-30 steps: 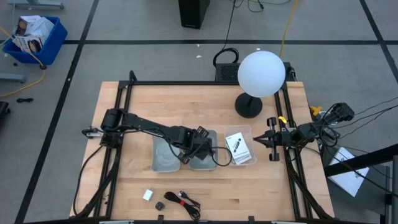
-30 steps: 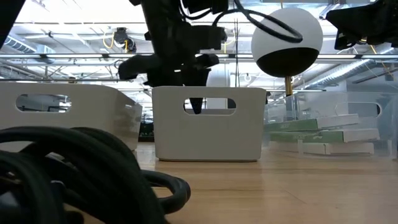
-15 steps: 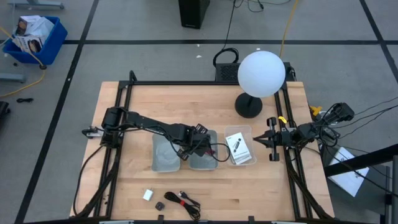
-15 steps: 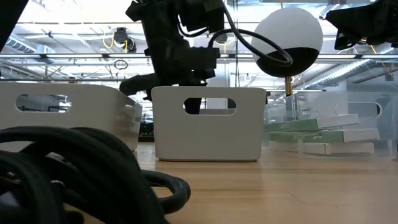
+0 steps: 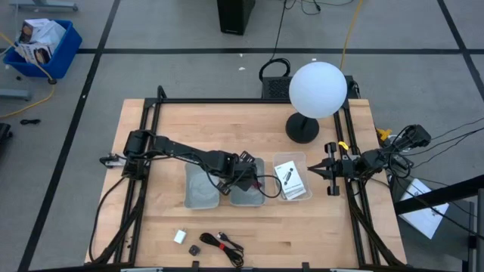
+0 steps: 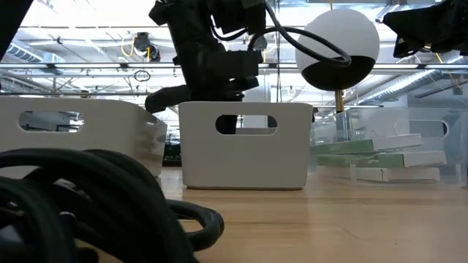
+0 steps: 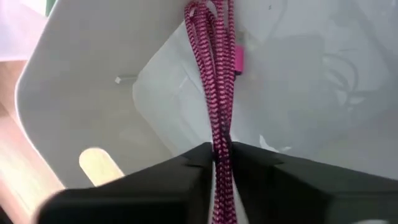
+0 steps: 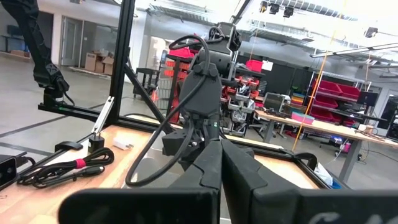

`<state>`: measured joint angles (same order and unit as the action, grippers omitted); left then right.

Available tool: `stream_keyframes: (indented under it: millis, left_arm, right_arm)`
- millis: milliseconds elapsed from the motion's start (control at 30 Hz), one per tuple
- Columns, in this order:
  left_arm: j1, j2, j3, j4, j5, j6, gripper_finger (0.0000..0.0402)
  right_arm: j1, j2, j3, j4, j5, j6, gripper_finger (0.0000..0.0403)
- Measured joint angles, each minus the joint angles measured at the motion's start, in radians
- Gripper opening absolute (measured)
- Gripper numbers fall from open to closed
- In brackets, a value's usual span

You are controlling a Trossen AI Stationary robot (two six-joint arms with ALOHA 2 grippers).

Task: Pick and place items into bin
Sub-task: Put the pink USB cable into the right gray bin

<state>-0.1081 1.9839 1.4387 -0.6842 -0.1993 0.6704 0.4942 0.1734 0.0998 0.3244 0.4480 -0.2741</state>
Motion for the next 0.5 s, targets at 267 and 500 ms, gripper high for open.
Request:
stream_keyframes:
  millis: [267, 500]
  left_arm:
    - [-0.014, 0.0, 0.008, -0.009, -0.026, -0.027, 0.0038]
    - [-0.053, 0.0, 0.118, -0.094, -0.094, -0.115, 0.0019]
  right_arm:
    - [0.0, 0.0, 0.0, 0.0, 0.0, 0.0, 0.0]
    - [0.0, 0.0, 0.0, 0.0, 0.0, 0.0, 0.0]
